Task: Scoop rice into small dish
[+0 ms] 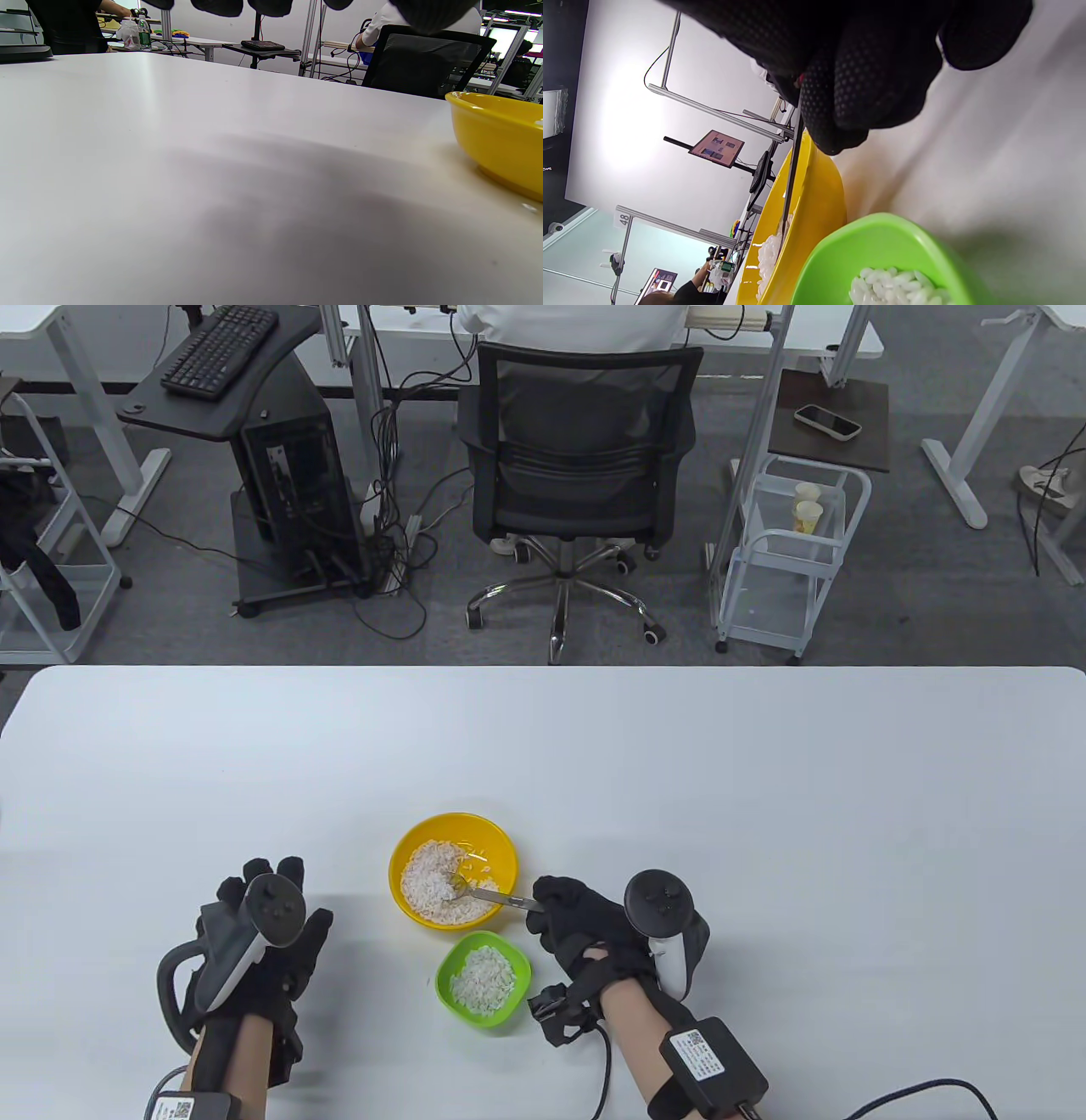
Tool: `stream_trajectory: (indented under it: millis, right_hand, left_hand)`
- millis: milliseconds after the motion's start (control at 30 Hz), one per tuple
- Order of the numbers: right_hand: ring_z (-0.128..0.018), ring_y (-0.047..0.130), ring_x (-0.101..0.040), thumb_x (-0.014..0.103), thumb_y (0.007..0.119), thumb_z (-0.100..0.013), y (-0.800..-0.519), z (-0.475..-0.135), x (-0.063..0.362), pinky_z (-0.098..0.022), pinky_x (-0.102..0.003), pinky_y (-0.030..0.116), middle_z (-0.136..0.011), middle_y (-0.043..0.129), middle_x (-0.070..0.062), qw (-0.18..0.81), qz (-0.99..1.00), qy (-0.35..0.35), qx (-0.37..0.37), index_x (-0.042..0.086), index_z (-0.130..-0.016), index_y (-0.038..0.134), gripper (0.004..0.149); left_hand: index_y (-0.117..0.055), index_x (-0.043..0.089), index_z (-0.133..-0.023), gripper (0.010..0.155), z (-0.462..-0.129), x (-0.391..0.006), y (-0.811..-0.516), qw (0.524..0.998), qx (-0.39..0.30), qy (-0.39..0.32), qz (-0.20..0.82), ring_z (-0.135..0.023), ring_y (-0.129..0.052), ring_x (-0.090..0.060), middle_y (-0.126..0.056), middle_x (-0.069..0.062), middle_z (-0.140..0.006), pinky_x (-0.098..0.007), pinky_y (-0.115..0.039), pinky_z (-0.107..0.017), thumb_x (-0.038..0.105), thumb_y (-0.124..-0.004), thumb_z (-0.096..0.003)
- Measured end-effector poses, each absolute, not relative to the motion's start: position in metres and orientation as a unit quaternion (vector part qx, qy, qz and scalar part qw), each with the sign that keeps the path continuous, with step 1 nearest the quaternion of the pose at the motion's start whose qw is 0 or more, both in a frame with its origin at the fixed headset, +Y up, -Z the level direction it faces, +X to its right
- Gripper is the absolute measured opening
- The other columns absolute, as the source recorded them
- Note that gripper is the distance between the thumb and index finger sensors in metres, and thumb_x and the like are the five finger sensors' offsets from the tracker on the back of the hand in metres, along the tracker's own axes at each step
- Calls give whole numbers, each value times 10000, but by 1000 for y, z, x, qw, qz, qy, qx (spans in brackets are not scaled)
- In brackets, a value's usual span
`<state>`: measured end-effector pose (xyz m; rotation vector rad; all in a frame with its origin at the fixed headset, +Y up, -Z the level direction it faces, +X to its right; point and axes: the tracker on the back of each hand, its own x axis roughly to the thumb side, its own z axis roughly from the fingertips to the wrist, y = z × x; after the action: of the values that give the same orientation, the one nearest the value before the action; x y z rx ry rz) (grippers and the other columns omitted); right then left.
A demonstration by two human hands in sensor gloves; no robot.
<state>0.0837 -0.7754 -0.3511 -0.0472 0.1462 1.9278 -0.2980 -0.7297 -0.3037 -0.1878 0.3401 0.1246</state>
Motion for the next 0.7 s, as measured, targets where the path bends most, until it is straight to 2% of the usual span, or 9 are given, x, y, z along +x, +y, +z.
stream_trajectory:
  millis: [333,633,700]
  right_hand:
    - [-445,942,-378,128,711,-529,-771,-354,95,-576,-710,613,-671,993,-219,603,795,61,-21,21,-909,810,407]
    - [-458,935,-394,121,712,-531,-748,-354,118,-579,-722,599,-676,990,-225,629,775,55,3,20,-907,817,403]
    - [-466,929,-406,116,715,-533,-741,-355,123,-583,-730,586,-680,987,-232,622,780,71,20,19,-908,819,402]
  left_hand:
    - [-310,443,-1113,722,-304,-298,-730,979,-94,168,64,-1190,-375,-299,-318,40,-1276,-582,-404,-851,627,-619,-487]
    - [-309,443,-1112,721,-303,-301,-729,978,-95,173,71,-1189,-373,-300,-319,42,-1275,-583,-405,-850,627,-618,-487]
    - [-312,443,-1112,720,-303,-302,-729,978,-94,171,74,-1189,-375,-299,-320,41,-1275,-583,-405,-850,627,-618,-487]
